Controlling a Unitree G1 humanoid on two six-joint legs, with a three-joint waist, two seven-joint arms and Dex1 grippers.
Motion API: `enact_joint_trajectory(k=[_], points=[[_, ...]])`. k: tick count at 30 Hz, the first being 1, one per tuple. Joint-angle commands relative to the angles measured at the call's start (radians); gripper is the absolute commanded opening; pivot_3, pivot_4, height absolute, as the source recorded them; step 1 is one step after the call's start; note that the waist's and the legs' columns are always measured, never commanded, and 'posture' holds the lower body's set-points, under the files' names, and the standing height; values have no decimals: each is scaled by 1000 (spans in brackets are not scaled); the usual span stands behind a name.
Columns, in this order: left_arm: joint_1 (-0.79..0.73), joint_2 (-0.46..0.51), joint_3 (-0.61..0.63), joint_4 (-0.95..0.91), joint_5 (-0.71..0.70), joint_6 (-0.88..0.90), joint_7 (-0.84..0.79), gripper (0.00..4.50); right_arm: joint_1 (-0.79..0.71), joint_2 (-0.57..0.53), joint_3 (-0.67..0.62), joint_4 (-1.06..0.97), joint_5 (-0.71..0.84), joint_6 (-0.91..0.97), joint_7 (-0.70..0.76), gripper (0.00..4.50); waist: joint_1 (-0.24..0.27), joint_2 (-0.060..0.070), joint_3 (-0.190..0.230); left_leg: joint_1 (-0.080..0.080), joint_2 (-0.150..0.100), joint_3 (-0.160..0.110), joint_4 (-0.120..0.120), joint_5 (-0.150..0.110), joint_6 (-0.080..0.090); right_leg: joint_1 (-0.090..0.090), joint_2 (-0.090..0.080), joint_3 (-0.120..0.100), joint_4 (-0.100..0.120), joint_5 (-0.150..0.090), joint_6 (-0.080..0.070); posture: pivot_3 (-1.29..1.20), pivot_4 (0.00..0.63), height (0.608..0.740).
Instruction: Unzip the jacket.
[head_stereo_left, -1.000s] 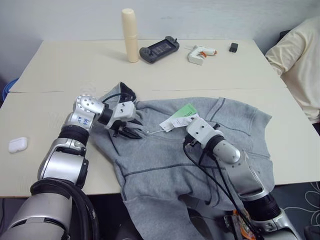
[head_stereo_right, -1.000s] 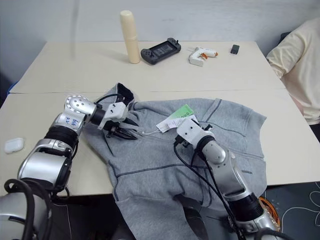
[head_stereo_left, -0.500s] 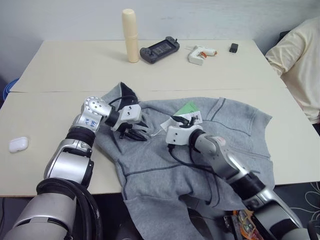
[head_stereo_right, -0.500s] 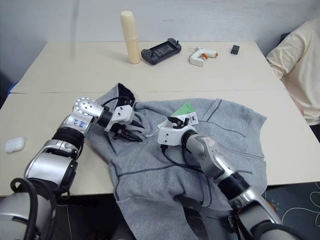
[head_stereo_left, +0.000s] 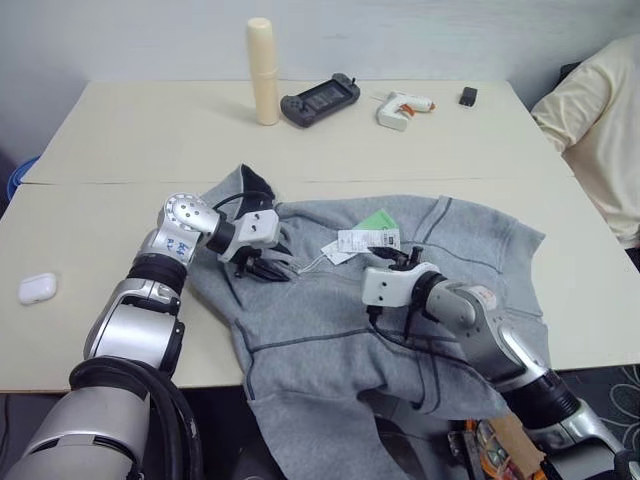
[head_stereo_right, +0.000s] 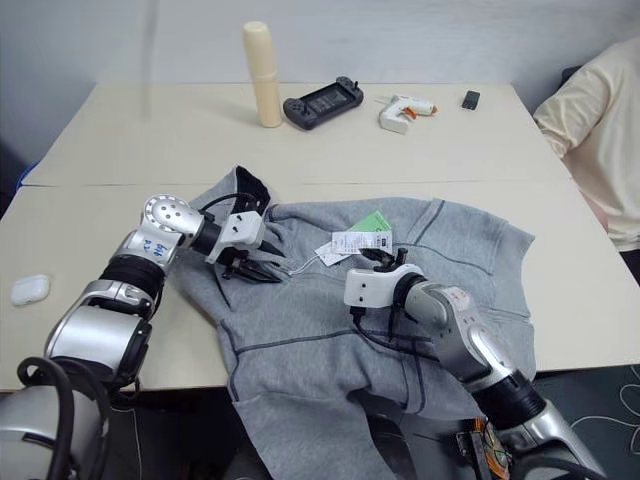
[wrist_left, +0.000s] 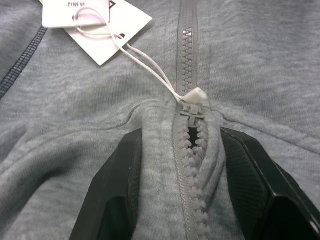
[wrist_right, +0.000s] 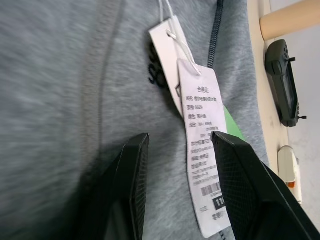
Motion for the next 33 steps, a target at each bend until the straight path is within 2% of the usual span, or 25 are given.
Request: enact_joint_trajectory(k=[1,7,12,15,19,28,33], points=[[-4,-8,10,-11,-12,-4,4,2284,-25,42,9,22,-15,-8,-23,2068,-2,0,0,0,0,0,0,0,0,0,0,0,0,0,0,0,150,740],[-9,-16,12,-14,-14,2,1,2284,-186,152,46,272,-61,-78,-143,2068,-1,0,0,0,0,0,0,0,-1,0,0,0,1,0,0,0,150,740],[-13,-10,13,-8,-10,2,5,2284,-241,202,43,400,-49,-131,-204,2068,-1,0,0,0,-1,0,0,0,0,0,-1,-1,0,0,0,0,150,740],[-4,-1,9,-5,-6,0,1,2284,-246,211,31,414,-38,-135,-207,1463,-3,0,0,0,0,0,0,1,-1,0,0,-1,1,0,0,0,150,740],[7,14,-3,29,25,-19,41,2284,-228,206,25,406,-30,-137,-202,41,-4,0,0,0,0,0,0,1,-1,0,0,0,1,0,0,0,150,740],[-1,20,-14,126,75,-45,192,2284,-211,210,13,384,-19,-119,-200,14,-2,-1,0,3,0,0,0,1,-1,2,-1,0,2,0,0,0,150,740],[16,15,-34,149,89,-58,213,2284,-146,207,-83,248,37,-30,-200,14,0,-1,-1,3,0,-1,0,2,-1,3,-1,2,2,0,0,0,150,740]])
